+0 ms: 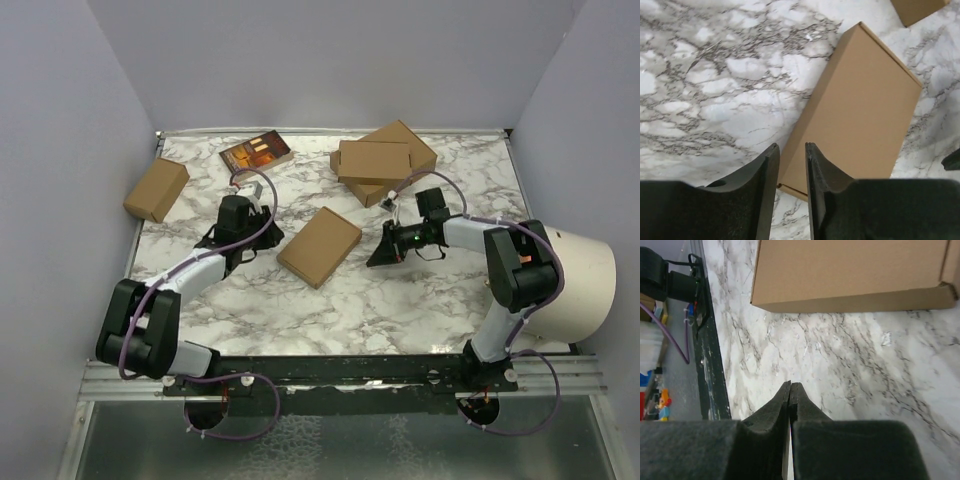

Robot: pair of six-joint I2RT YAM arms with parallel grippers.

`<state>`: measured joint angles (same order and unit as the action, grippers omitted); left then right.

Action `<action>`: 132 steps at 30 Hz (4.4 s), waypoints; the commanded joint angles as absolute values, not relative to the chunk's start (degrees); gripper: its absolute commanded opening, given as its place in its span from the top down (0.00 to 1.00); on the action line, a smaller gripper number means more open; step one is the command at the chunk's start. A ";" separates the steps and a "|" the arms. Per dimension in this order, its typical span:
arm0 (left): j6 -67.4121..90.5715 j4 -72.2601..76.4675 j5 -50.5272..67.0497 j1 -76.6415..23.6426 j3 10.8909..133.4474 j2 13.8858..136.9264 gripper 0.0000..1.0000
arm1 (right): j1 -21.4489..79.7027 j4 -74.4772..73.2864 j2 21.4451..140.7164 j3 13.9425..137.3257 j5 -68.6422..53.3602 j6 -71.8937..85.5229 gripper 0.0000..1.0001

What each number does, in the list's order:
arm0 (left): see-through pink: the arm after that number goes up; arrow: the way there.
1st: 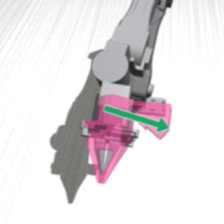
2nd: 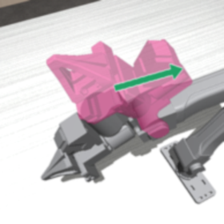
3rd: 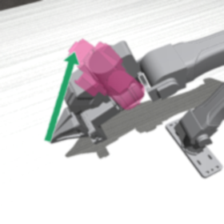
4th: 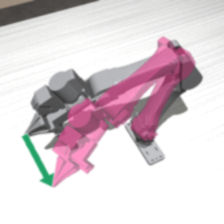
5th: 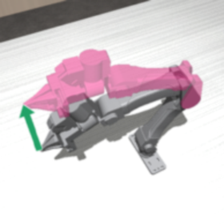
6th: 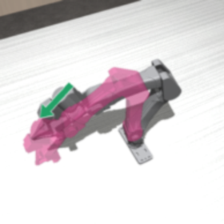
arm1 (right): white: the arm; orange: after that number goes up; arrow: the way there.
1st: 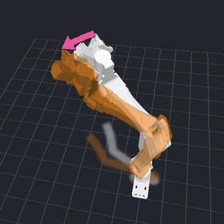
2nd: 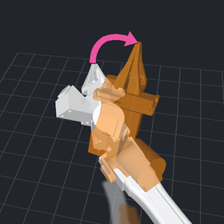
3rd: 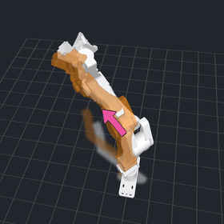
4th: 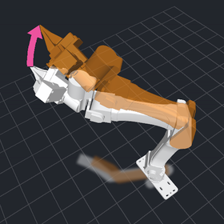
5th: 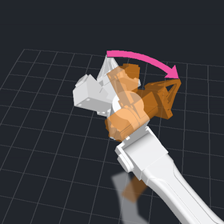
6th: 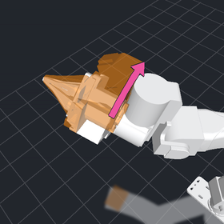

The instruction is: Fold the paper box

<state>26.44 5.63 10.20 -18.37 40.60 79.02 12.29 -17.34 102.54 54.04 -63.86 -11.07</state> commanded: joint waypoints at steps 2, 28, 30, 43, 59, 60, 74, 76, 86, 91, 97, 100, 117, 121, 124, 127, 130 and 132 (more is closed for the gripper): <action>32.04 16.47 15.87 -13.69 37.75 83.13 0.75 | 17.22 0.81 103.36 50.11 -54.18 10.60 0.99; 29.80 10.64 15.32 -18.00 35.73 81.34 0.72 | 22.91 -10.63 105.67 62.69 -38.97 -5.55 0.99; 29.30 10.45 12.50 -17.55 35.31 77.10 0.70 | 22.34 -14.49 102.24 63.39 -38.73 -12.69 0.99; 27.35 12.66 11.16 -16.83 41.06 55.73 0.01 | 17.35 -29.53 80.06 77.13 -37.45 -29.68 0.65; 20.66 -5.89 17.64 -16.53 72.14 57.29 0.01 | 15.47 -29.44 69.25 92.91 -17.67 -13.51 0.00; 20.69 -6.08 18.28 -16.57 73.08 57.49 0.01 | 15.39 -30.07 68.76 93.55 -17.51 -13.27 0.00; 23.00 -5.97 22.20 -16.60 77.30 59.75 0.01 | 14.77 -29.73 65.19 97.62 -11.96 -3.08 0.00; 23.38 -5.37 23.07 -16.53 77.17 60.33 0.01 | 14.77 -29.83 64.77 97.74 -11.13 -2.11 0.00; 21.09 -7.53 24.04 -16.52 77.32 60.22 0.01 | 14.04 -30.64 64.13 97.38 -14.23 -2.75 0.00; 21.13 -7.29 24.26 -16.54 76.99 59.76 0.01 | 13.45 -30.55 63.43 97.38 -14.31 -2.67 0.00; 21.05 -7.55 24.68 -16.52 77.17 60.14 0.01 | 12.60 -30.56 62.77 97.21 -15.11 -3.23 0.00; 21.31 -7.26 24.98 -16.54 76.75 60.05 0.01 | 12.22 -30.67 62.67 97.21 -15.57 -3.56 0.00; 21.80 -3.50 25.75 -16.55 74.01 59.96 0.01 | 11.09 -30.49 64.56 98.58 -16.53 -2.70 0.00; 21.50 -3.50 25.78 -16.56 73.92 60.16 0.01 | 11.01 -30.28 64.93 98.54 -16.12 -2.56 0.00; 21.08 -3.83 25.47 -16.55 74.00 60.06 0.01 | 10.99 -30.18 65.09 98.61 -15.76 -2.61 0.00; 20.88 -4.16 25.30 -16.58 74.00 59.91 0.01 | 10.99 -30.19 65.19 98.58 -16.01 -3.41 0.00; 20.80 -4.33 25.02 -16.53 73.85 59.57 0.01 | 10.76 -29.95 64.67 97.35 -15.69 -3.91 0.00; 20.63 -4.47 24.67 -16.54 73.58 59.29 0.01 | 10.72 -29.64 64.44 96.79 -15.56 -4.30 0.00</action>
